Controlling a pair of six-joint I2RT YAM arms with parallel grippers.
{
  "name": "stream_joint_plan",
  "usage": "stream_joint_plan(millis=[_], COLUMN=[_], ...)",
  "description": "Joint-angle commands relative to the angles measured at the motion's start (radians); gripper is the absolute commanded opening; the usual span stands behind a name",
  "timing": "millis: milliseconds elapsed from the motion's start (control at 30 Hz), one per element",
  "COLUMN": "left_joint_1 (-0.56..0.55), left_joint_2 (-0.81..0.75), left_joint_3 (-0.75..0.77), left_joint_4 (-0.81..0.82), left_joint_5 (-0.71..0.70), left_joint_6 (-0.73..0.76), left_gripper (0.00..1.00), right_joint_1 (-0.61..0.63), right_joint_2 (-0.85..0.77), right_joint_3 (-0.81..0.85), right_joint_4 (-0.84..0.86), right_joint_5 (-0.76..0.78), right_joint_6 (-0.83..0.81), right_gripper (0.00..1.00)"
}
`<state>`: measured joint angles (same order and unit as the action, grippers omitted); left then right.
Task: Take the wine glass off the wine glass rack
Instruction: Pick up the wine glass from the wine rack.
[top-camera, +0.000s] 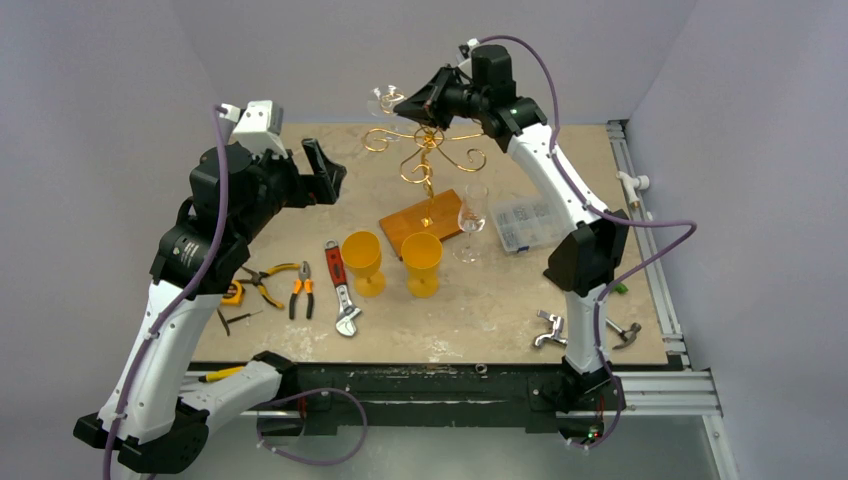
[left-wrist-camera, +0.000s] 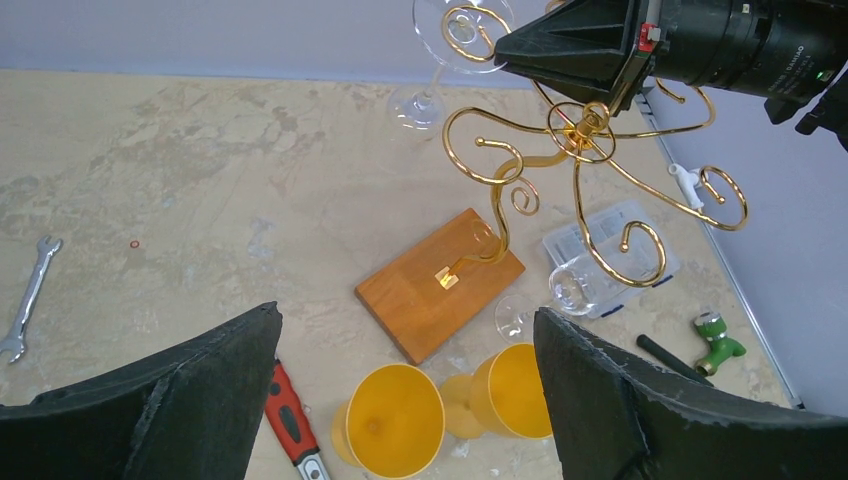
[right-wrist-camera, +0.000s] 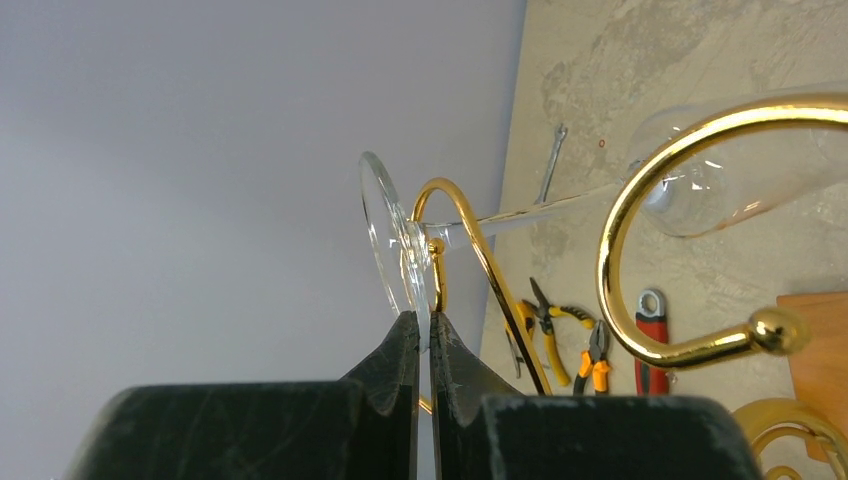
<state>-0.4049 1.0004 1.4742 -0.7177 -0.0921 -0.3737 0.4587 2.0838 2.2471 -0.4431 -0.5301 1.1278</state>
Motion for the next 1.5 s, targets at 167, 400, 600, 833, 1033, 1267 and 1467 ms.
stream_joint_plan(millis=[167, 400, 600, 833, 1033, 1267, 1467], left_joint_1=[0.009, 0.009, 0.009, 0.009, 0.009, 0.009, 0.009], left_joint_2=[-0.002, -0.003, -0.003, -0.006, -0.008, -0.015, -0.017], left_joint_3=[-0.002, -0.003, -0.004, -0.006, -0.006, -0.008, -0.01], left_joint_4=[0.048, 0.052, 0.054, 0.056, 0.058, 0.065, 0.067], left_joint_5=[0.024, 0.034, 0.038, 0.041, 0.043, 0.041, 0.039], left_joint_6=[0.007, 0.0, -0.004, -0.011, -0.014, -0.017, -0.02], left_gripper=[0.93, 0.93, 0.93, 0.93, 0.92, 0.92, 0.92], right_joint_1=[0.01, 0.009, 0.009, 0.009, 0.009, 0.002, -0.004], right_joint_2=[-0.109, -0.139, -0.149, -0.151, -0.149, -0.142, -0.142], right_joint_3=[-0.033, -0.05, -0.055, -0.041, -0.036, 0.002, 0.025], right_joint_4=[0.038, 0.023, 0.017, 0.019, 0.025, 0.019, 0.032], right_joint_5=[-0.037, -0.028, -0.026, -0.025, -0.027, -0.017, -0.019], right_joint_6=[0.009, 0.01, 0.013, 0.027, 0.033, 0.045, 0.067], right_gripper=[0.0, 0.0, 0.0, 0.0, 0.0, 0.0, 0.0])
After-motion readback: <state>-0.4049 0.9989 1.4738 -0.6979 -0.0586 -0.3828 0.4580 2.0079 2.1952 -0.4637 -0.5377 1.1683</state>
